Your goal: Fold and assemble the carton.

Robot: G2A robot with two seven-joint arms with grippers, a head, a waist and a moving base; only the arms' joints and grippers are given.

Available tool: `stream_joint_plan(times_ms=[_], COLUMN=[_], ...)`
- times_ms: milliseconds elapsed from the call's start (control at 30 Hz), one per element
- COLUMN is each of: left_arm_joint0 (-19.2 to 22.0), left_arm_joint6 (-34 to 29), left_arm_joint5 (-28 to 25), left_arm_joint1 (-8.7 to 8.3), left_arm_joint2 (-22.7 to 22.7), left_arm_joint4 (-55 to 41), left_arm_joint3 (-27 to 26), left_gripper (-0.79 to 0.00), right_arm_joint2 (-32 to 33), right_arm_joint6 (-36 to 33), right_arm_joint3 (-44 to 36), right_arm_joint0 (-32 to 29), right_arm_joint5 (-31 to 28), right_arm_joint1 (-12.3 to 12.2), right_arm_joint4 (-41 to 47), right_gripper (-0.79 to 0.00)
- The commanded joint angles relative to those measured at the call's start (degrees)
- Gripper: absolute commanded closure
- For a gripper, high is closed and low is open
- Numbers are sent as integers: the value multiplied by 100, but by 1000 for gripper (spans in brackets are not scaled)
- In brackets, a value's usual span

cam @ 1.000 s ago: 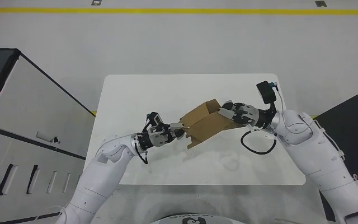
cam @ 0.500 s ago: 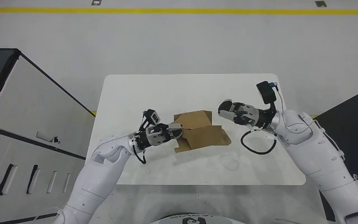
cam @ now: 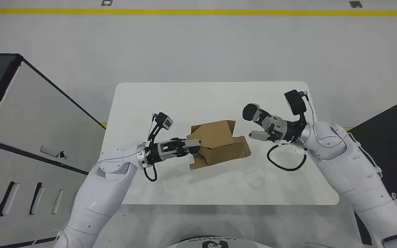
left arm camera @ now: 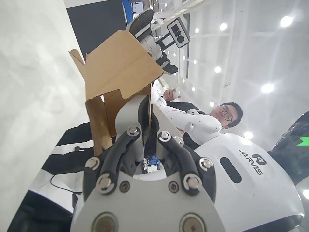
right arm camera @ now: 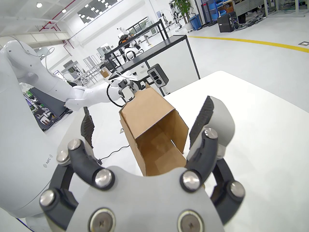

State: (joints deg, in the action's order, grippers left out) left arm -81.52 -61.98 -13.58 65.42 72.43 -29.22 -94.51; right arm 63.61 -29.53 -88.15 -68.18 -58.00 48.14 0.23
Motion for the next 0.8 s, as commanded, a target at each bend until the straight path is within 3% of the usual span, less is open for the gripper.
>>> stream_joint_plan(times_ms=[0,133,467,633,767], left_arm_joint0=[9,69,67,87,116], left_arm_joint6=[104,24,-470,-561,-545], left_arm_joint5=[17,-194,-682,-747,-751], left_arm_joint1=[-5,-41,-128,-143,-151], left_arm_joint2=[4,49,202,202,222], left_arm_joint4=[171,601,657,371,476], left_arm_joint3=[-34,-224,-362,-335,-329], left_gripper=[0,0,0,0,0], right_arm_joint2=[0,-136,-134,-41,-41], right_arm_joint6=[0,-160,-2560,-3499,-3499], right_arm_joint3=[0,-13,175,338,338], right_arm_joint0=[0,-82,140,134,134], right_arm_joint5=[0,295,1323,1905,1905], right_arm_joint1=[0,3,-156,-191,-191], right_arm_joint4=[0,630,3844,4556,4556], right_gripper=[-785,-785,-785,-785,-785])
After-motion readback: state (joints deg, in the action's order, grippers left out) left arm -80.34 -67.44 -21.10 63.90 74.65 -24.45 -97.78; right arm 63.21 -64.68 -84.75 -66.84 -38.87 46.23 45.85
